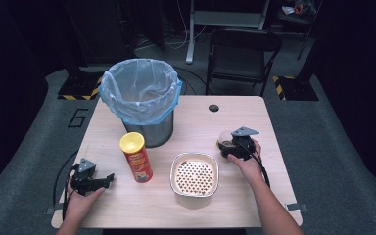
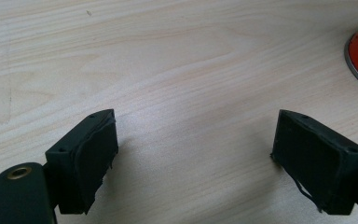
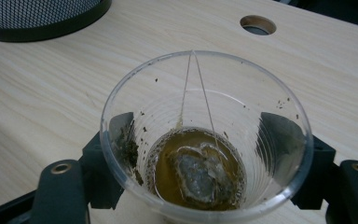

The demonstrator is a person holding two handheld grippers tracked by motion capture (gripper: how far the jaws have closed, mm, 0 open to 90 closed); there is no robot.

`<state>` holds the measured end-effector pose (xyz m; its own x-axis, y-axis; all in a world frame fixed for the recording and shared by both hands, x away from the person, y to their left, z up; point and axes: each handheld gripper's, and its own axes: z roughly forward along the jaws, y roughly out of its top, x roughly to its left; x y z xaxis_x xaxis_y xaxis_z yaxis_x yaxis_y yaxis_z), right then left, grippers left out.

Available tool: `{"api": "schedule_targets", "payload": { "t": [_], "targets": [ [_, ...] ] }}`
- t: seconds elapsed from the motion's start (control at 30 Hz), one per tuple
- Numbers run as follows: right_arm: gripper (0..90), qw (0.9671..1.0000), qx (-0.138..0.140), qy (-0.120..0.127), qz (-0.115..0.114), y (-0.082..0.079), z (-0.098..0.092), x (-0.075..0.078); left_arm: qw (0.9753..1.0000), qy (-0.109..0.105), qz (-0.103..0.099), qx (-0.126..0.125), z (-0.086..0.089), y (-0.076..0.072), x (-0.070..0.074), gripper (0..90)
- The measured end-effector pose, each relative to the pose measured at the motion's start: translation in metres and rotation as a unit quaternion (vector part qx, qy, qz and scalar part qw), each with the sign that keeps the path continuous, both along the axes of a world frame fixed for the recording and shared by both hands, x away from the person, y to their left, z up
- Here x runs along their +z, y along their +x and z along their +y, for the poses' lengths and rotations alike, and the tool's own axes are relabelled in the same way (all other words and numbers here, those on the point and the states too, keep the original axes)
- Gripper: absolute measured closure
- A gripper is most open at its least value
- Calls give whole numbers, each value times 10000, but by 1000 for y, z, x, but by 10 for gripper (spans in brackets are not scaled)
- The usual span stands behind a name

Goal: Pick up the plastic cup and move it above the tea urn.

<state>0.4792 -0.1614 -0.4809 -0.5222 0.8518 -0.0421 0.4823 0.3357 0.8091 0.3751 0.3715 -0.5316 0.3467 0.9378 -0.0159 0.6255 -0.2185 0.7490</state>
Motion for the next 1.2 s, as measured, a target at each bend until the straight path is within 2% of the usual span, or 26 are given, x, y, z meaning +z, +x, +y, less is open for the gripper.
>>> {"api": "schedule_targets", "payload": {
  "t": [0.07,0.23,0.4,0.47,0.57,0.67,0.73,0.83,0.97,1.0,1.03,1.1,1.17,1.2],
  "targets": [
    [287,9999,25,-105,-44,-3,2,2,10000,0,22,-4,0,0,0,136],
    [321,9998,85,-152,-70,-7,3,5,10000,-1,20,-4,0,0,0,136],
    [341,9989,417,-137,-162,-15,5,11,10000,0,18,-4,0,0,0,136],
    [343,9989,422,-110,-173,-16,6,12,10000,9,20,-13,0,0,0,136],
    [358,9978,590,-77,-276,-21,6,18,10000,8,37,-19,0,0,0,136],
    [365,9962,757,-211,-367,-23,7,25,10000,6,48,-18,0,-1,0,136],
    [370,9941,934,-306,-466,-23,6,31,10000,6,49,-19,0,-1,0,136],
    [375,9917,1115,-312,-550,-24,7,41,10000,5,48,-16,0,-1,0,136],
    [379,9877,1423,-140,-625,-21,7,51,10000,5,47,-16,0,-1,0,136],
    [379,9877,1423,-140,-625,-21,7,51,10000,5,47,-16,0,-1,0,136],
    [379,9838,1652,-67,-699,-18,8,55,10000,12,30,-19,0,0,0,136],
    [379,9791,1906,51,-711,-16,10,60,10000,4,48,-16,0,-1,0,136],
    [378,9762,2048,111,-707,-14,12,63,10000,16,23,-15,0,0,0,136],
    [378,9762,2048,111,-707,-14,12,63,10000,16,23,-15,0,0,0,136]
  ]
}}
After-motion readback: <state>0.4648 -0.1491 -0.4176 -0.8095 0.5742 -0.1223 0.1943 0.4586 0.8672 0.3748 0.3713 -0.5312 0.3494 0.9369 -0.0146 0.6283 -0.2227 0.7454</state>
